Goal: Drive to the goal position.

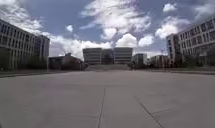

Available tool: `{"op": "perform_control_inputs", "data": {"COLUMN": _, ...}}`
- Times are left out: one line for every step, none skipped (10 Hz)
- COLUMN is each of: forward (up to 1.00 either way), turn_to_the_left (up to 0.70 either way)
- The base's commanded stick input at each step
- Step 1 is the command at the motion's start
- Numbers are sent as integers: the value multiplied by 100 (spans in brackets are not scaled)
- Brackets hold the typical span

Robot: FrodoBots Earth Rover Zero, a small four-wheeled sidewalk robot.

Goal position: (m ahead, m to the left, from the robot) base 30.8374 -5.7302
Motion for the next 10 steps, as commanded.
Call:
{"op": "perform_control_inputs", "data": {"forward": 100, "turn_to_the_left": 2}}
{"op": "perform_control_inputs", "data": {"forward": 100, "turn_to_the_left": 2}}
{"op": "perform_control_inputs", "data": {"forward": 100, "turn_to_the_left": 2}}
{"op": "perform_control_inputs", "data": {"forward": 100, "turn_to_the_left": 2}}
{"op": "perform_control_inputs", "data": {"forward": 100, "turn_to_the_left": 2}}
{"op": "perform_control_inputs", "data": {"forward": 100, "turn_to_the_left": 2}}
{"op": "perform_control_inputs", "data": {"forward": 100, "turn_to_the_left": 2}}
{"op": "perform_control_inputs", "data": {"forward": 100, "turn_to_the_left": 2}}
{"op": "perform_control_inputs", "data": {"forward": 100, "turn_to_the_left": 2}}
{"op": "perform_control_inputs", "data": {"forward": 100, "turn_to_the_left": 2}}
